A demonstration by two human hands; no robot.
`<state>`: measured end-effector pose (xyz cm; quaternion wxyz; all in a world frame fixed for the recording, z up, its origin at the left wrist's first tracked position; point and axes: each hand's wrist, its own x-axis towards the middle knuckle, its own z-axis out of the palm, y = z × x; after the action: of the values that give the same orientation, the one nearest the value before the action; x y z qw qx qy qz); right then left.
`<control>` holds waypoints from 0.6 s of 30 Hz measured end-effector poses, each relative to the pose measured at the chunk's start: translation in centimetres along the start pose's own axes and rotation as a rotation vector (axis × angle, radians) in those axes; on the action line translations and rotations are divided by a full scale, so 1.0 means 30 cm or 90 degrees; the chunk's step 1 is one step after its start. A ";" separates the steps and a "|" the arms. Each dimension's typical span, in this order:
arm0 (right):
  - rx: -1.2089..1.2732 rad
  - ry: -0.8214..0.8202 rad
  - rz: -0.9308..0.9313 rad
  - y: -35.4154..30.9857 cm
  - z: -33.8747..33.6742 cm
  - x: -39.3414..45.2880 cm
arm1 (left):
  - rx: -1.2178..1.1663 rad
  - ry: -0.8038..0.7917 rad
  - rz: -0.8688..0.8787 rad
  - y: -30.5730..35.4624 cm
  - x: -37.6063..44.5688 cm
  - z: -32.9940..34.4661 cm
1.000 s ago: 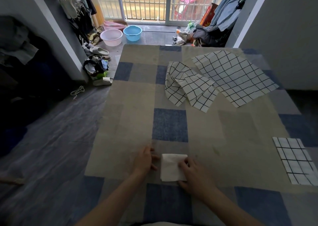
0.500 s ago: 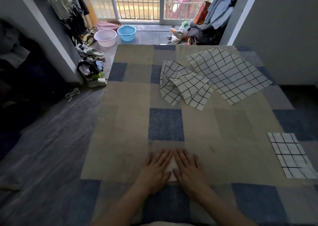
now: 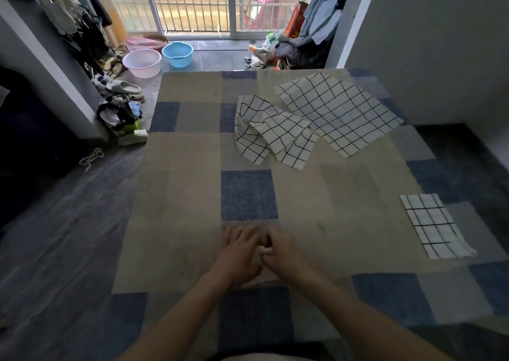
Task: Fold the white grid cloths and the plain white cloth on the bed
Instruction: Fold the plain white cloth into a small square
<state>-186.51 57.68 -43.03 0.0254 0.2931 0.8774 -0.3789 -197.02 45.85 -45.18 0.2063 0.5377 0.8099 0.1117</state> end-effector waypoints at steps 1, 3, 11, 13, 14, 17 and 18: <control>0.057 0.013 0.008 -0.001 0.002 -0.009 | -0.063 0.033 0.002 0.004 0.005 -0.006; 0.139 0.043 0.026 -0.001 -0.011 -0.029 | -0.226 0.061 -0.035 -0.002 0.007 -0.027; 0.539 -0.015 0.105 0.028 -0.057 -0.051 | -0.622 0.017 -0.184 -0.034 -0.025 -0.177; 0.627 -0.039 0.174 0.010 -0.065 -0.063 | -0.659 0.056 -0.212 -0.034 -0.022 -0.171; 0.627 -0.045 0.198 0.006 -0.070 -0.069 | -0.670 0.070 -0.220 -0.035 -0.020 -0.166; 0.589 -0.062 0.223 0.016 -0.077 -0.079 | -0.709 0.104 -0.252 -0.027 -0.013 -0.156; 0.580 -0.060 0.227 0.022 -0.077 -0.079 | -0.712 0.111 -0.265 -0.022 -0.010 -0.149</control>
<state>-183.78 58.43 -41.17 -0.0015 0.4028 0.5562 -0.7269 -199.51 45.49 -41.40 0.4080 0.1667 0.7305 0.5217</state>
